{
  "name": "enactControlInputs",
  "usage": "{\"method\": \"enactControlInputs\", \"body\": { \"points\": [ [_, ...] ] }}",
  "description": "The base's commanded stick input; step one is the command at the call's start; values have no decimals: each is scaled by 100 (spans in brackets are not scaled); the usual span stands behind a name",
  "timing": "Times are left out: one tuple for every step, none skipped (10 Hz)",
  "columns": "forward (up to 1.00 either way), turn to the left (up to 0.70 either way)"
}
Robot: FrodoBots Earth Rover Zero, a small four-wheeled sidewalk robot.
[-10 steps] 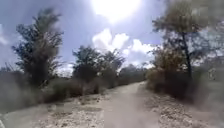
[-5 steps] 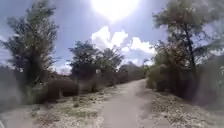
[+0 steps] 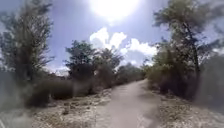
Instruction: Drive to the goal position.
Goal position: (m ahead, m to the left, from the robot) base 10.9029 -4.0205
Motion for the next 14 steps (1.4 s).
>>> {"method": "enactControlInputs", "body": {
  "points": [
    [70,0],
    [70,0],
    [70,0],
    [70,0],
    [70,0],
    [70,0],
    [70,0],
    [70,0],
    [70,0],
    [70,0],
    [70,0],
    [70,0],
    [70,0],
    [70,0]
  ]
}}
